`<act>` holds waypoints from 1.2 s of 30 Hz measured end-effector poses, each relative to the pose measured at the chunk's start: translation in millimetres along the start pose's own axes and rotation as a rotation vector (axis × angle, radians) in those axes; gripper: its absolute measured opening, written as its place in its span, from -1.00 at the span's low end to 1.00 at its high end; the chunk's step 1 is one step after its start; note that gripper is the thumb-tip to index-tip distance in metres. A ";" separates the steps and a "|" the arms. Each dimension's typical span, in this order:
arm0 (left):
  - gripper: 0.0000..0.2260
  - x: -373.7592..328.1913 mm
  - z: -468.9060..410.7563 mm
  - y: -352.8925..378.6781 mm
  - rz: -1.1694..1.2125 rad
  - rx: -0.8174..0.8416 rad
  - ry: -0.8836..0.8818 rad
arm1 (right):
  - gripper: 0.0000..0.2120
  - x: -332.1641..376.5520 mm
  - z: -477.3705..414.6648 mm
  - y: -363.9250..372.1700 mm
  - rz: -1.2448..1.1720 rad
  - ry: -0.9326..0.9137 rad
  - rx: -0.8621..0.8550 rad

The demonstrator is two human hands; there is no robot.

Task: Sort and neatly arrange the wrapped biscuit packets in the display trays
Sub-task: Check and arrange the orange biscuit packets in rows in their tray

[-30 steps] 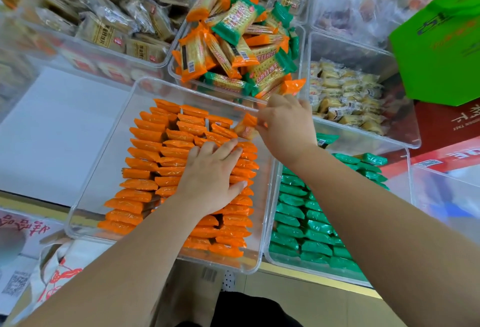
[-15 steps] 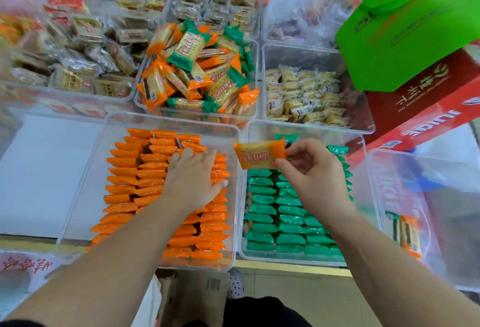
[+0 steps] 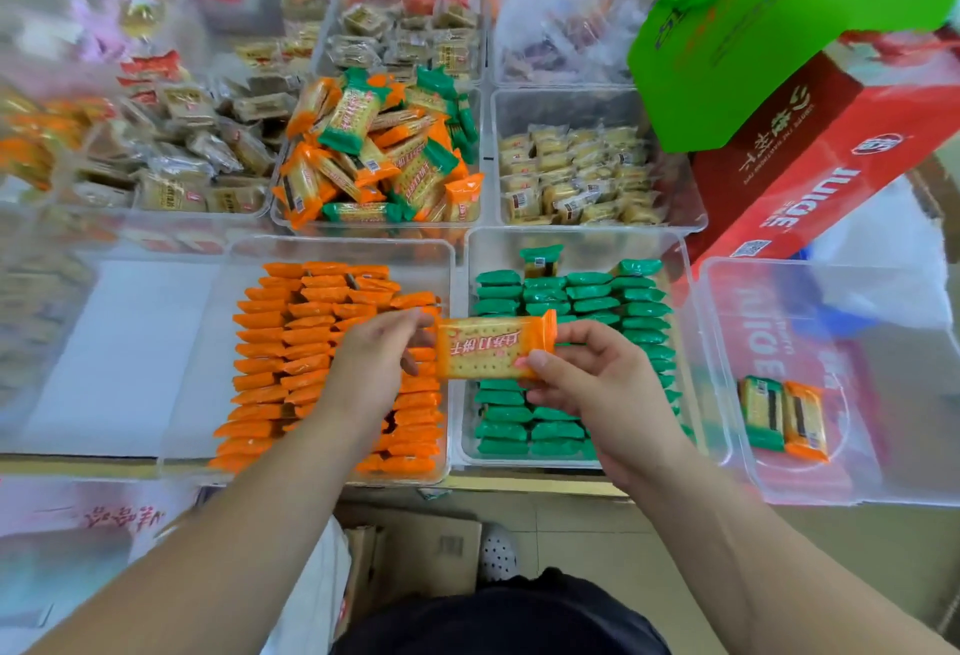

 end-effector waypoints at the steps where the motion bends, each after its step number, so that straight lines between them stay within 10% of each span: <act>1: -0.78 -2.6 14.3 3.5 0.087 0.045 -0.028 | -0.81 2.2 5.7 0.8 -0.027 0.000 0.017; 22: -0.94 -52.1 156.6 -34.0 0.143 0.074 0.001 | -0.93 -40.6 74.1 32.9 -0.321 0.252 0.380; 28: -0.77 -49.0 156.9 -32.9 0.247 0.077 -0.034 | -0.56 -26.7 77.6 24.9 -0.435 0.170 0.421; 36: -0.69 -56.0 165.5 -22.7 0.136 0.036 0.042 | -0.80 -30.3 82.8 12.5 -0.448 0.219 0.343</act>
Point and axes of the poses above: each hand's wrist, its own z-axis away from the middle knuckle, its own y-axis out of the palm, x = y × z, the point moved 9 cm from there along -z, towards the middle knuckle, and after that the axes turned 9 degrees about z, right-handed, at the moved point
